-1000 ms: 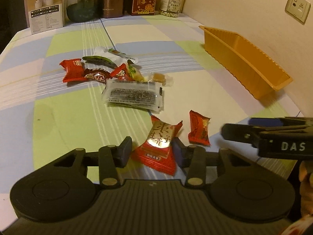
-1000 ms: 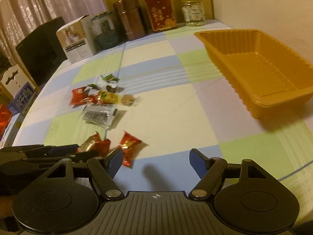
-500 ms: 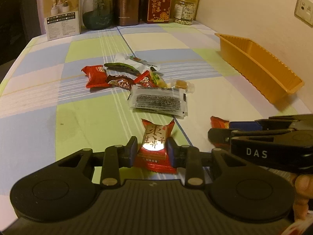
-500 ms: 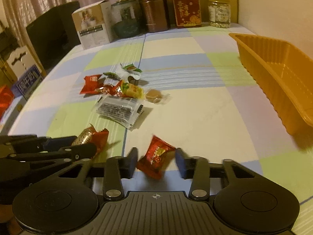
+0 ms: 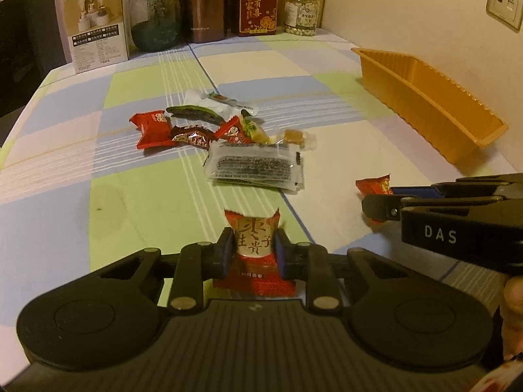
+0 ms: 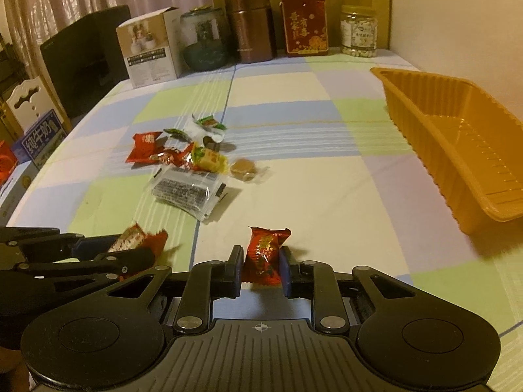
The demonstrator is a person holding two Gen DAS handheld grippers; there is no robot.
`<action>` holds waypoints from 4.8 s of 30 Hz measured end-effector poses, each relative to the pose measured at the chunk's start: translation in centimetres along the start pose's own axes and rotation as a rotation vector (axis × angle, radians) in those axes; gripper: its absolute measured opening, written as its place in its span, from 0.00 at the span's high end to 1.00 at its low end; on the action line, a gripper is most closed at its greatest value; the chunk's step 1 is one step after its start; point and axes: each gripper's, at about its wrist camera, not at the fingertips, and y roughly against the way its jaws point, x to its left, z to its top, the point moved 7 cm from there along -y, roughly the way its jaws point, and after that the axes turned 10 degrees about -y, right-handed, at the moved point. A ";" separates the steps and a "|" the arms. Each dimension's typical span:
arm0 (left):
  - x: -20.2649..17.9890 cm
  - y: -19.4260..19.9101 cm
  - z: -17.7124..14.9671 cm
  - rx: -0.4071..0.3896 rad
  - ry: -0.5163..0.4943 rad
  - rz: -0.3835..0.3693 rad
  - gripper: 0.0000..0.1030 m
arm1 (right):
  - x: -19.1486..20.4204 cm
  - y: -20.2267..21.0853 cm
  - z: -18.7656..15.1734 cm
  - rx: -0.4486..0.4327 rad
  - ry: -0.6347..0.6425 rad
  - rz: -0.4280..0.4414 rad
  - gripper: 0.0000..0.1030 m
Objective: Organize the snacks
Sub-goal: 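Carry both red packets to the orange tray and open both tools, then grasp the clear seaweed packet with the left tool while the right tool grasps the small cake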
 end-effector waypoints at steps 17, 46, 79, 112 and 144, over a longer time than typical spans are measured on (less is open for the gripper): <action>-6.5 3.5 6.8 -0.092 -0.005 -0.052 0.78 | -6.6 8.6 6.2 -0.143 -0.139 -0.028 0.77; -21.9 -4.0 18.3 -0.189 -0.105 -0.229 0.67 | -25.0 9.2 13.1 -0.211 -0.294 -0.158 0.77; -11.4 7.6 8.7 -0.115 0.099 -0.031 0.39 | -15.8 16.1 7.8 -0.180 -0.280 -0.129 0.36; -2.5 13.3 2.4 -0.116 0.219 0.110 0.33 | -5.3 15.5 3.7 -0.105 -0.137 -0.057 0.35; 1.6 -2.1 3.8 -0.002 0.432 0.096 0.32 | -4.6 -0.1 4.6 0.001 -0.066 0.008 0.35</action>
